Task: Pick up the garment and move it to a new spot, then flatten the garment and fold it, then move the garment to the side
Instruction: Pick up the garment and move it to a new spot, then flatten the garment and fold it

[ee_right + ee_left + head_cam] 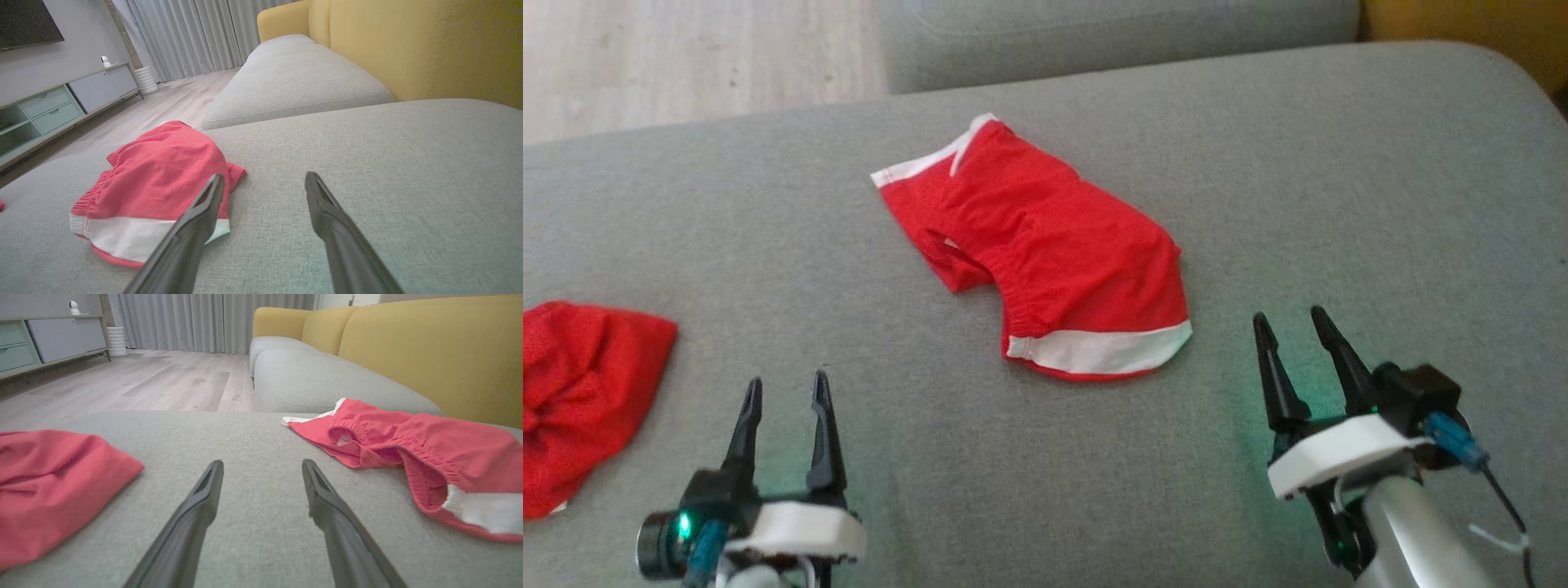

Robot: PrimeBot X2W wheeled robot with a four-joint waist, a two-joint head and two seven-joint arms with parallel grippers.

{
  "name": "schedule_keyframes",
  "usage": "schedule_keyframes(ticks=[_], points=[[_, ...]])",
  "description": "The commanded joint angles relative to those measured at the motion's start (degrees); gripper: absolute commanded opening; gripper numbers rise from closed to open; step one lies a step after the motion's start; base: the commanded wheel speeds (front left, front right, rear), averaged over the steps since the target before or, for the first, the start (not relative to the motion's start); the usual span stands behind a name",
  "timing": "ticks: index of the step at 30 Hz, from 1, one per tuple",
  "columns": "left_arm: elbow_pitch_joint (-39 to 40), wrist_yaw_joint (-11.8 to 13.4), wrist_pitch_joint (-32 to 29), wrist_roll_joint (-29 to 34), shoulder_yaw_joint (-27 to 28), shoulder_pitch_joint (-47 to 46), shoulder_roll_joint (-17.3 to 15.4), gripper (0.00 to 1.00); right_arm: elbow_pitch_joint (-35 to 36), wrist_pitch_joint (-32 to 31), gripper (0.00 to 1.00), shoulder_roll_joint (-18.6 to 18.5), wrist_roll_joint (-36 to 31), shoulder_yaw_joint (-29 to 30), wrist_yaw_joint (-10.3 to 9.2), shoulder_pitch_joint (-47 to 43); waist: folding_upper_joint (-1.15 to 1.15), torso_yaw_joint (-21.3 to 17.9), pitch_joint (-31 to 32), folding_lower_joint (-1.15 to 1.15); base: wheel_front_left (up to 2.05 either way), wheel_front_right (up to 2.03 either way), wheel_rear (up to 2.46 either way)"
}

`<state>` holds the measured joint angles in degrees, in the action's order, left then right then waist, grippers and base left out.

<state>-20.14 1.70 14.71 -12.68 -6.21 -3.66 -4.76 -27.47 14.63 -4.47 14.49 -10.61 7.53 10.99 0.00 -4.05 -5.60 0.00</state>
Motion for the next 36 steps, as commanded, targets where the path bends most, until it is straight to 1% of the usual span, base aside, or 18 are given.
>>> schedule_keyframes(ticks=[1, 3, 10, 17, 20, 23, 26, 29, 33, 36], points=[[2.78, -0.68, 0.29, 1.3, 2.56, -0.52, 0.12, 1.0, 1.69, 0.37, 1.0, 0.34, -0.58, -0.62, -0.04, 0.14, 0.0, 1.12, 1.34, 0.0, 0.0, 0.0, 0.0], [3.81, -1.55, 0.29, 3.78, 2.42, 1.11, 0.26, 1.0, 1.51, 0.37, 1.0, 0.38, -0.82, 0.04, -0.04, -0.79, 0.0, 1.51, 1.97, 0.0, 0.0, 0.0, 0.0], [3.94, -2.85, 0.29, 5.34, 3.22, 4.05, 1.28, 1.0, 0.87, 0.37, 1.0, 0.53, -1.16, 0.85, -0.04, -2.66, 0.0, 1.76, 3.25, 0.0, 0.0, 0.0, 0.0], [2.87, -4.25, 0.29, 7.27, 1.66, 2.87, 1.7, 1.0, 1.18, 0.37, 1.0, 0.7, -1.36, 0.81, -0.04, -2.15, 0.0, 0.65, 2.22, 0.0, 0.0, 0.0, 0.0], [2.53, -5.45, 0.29, 7.11, -0.77, 0.6, 1.81, 1.0, 1.53, 0.37, 1.0, 0.6, -1.25, 0.44, -0.04, -1.36, 0.0, -0.26, 0.58, 0.0, 0.0, 0.0, 0.0], [2.0, -6.74, 0.29, 5.28, -5.46, -2.79, 1.85, 1.0, 1.84, 0.37, 1.0, 0.33, -1.15, -0.08, -0.04, -0.41, 0.0, -1.58, -1.4, 0.0, 0.0, 0.0, 0.0], [-0.57, -7.58, 0.29, 2.45, -10.48, -6.39, 1.87, 1.0, 1.93, 0.37, 1.0, -0.02, -1.01, -0.54, -0.04, 0.56, 0.0, -3.23, -3.2, 0.0, 0.0, 0.0, 0.0], [-3.59, -7.93, 0.29, 0.6, -13.95, -9.75, 1.87, 1.0, 1.98, 0.37, 1.0, -0.27, -0.8, -1.03, -0.04, 1.54, 0.0, -5.1, -4.92, 0.0, 0.0, 0.0, 0.0], [-7.82, -7.91, 0.29, -0.61, -15.84, -12.54, 1.87, 1.0, 2.17, 0.37, 1.0, -0.33, -0.6, -1.08, -0.04, 2.39, 0.0, -7.36, -6.63, 0.0, 0.0, 0.0, 0.0], [-10.04, -7.73, 0.29, -1.06, -15.45, -13.73, 1.88, 1.0, 2.36, 0.37, 1.0, -0.46, -0.34, -1.18, -0.04, 2.62, 0.0, -8.46, -7.45, 0.0, 0.0, 0.0, 0.0]])
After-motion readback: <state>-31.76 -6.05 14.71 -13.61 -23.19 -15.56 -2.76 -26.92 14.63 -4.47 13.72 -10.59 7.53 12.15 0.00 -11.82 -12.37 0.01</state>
